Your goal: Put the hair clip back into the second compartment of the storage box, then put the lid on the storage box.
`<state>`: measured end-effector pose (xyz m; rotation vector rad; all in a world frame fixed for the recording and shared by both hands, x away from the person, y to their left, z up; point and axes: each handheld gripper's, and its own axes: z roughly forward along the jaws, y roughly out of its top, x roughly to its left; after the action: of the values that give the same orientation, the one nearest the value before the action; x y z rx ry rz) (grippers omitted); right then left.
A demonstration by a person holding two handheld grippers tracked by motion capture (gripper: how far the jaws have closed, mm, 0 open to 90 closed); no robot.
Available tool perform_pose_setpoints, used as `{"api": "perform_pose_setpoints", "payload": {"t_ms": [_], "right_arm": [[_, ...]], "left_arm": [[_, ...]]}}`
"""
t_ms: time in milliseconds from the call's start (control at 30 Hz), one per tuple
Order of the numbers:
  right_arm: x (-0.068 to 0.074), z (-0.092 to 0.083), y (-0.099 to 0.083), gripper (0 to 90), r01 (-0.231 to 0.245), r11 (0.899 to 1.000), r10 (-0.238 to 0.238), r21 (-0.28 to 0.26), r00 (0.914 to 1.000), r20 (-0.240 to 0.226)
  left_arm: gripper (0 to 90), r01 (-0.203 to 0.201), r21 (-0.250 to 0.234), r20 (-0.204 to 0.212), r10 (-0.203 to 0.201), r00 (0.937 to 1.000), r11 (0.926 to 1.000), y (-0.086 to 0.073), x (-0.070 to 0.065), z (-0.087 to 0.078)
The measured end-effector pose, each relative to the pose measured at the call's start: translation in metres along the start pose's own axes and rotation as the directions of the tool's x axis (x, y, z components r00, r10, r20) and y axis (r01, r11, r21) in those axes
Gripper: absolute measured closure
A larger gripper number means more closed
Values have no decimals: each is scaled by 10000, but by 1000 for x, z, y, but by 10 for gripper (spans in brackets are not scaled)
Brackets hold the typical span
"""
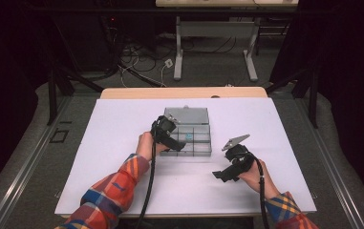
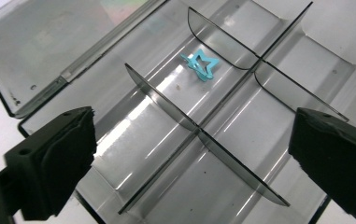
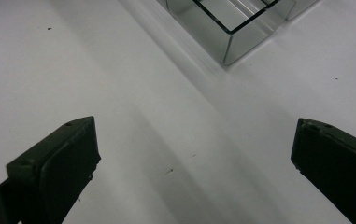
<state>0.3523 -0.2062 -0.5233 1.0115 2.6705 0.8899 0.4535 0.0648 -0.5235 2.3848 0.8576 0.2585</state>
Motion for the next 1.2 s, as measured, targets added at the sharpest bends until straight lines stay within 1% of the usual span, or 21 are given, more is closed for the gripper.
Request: {"api": "perform_pose_setpoints", "payload": {"t_ms": [33,67,133,200,300,367,433,533,567,667,733,800,833,867,900,967,1033,1067,1167,1200], "right_arm": [[0,-1,0,5,-42,10000,42,62,10000,-39],[1,0,0,5,-101,9999,101,-46,9999,-35],[0,-1,1,5,-106,9999,106,66,9999,-74],[0,0,1,5,-20,10000,20,27,10000,-25],[0,1,1,5,-84,9999,84,83,9999,-59],[0,1,1,5,-62,9999,62,82,10000,-55],[0,1,0,5,-4,10000,4,63,10000,-80],[0,2,0,5,-31,10000,31,-64,10000,-37],[0,1,0,5,-61,9999,63,114,9999,-91],[-1,0,0,6,-45,10000,46,51,10000,-68],[-1,0,0,6,-65,9999,65,80,10000,-44],[-1,1,0,6,-73,10000,74,64,10000,-61],[0,2,-1,6,-203,9998,202,-59,9998,-69],[-1,4,-1,6,-182,9992,177,-364,9997,-139],[-1,4,-1,7,-176,9993,173,-317,9998,-89],[-2,1,-1,7,-119,9999,119,94,9999,-89],[-3,2,-1,6,-74,9999,74,68,9999,-111],[-2,1,-1,7,-147,9999,148,86,9998,-110],[-3,1,-1,8,-162,9999,162,45,9998,-84],[-3,2,-1,8,-157,9999,157,-55,9999,-42]], "left_arm": [[0,-10,66,22,10,10000,10000,0,0,0],[0,-40,80,-56,40,10000,10000,0,-1,1],[0,-4,95,-65,4,10000,10000,0,-1,2],[5,27,83,-114,-26,9999,10000,0,-1,4],[67,112,121,-115,-111,9999,9999,-1,0,4],[152,145,22,-166,-144,9998,9999,-1,0,5],[168,138,83,-90,-138,9999,9999,-1,0,6],[225,114,240,-42,-113,9999,9996,-1,-1,9],[257,46,302,-127,-43,9999,9995,-1,-1,11],[321,-43,453,-47,45,10000,9990,-2,-2,14],[372,-15,413,-138,21,9999,9991,-2,-2,15],[411,-41,423,-115,46,9999,9991,-3,-2,16],[420,-35,423,-73,38,10000,9991,-3,-2,16],[435,-39,422,-25,40,10000,9991,-3,-2,16],[453,-65,438,-29,66,10000,9990,-3,-3,16],[485,-137,523,-24,138,9999,9985,-2,-4,16],[512,-143,560,-46,146,9999,9983,-2,-5,16],[519,-201,634,-43,204,9998,9978,-1,-5,16],[527,-192,650,-77,197,9998,9977,-2,-6,16],[530,-225,644,-93,231,9997,9977,-1,-6,16]]}}
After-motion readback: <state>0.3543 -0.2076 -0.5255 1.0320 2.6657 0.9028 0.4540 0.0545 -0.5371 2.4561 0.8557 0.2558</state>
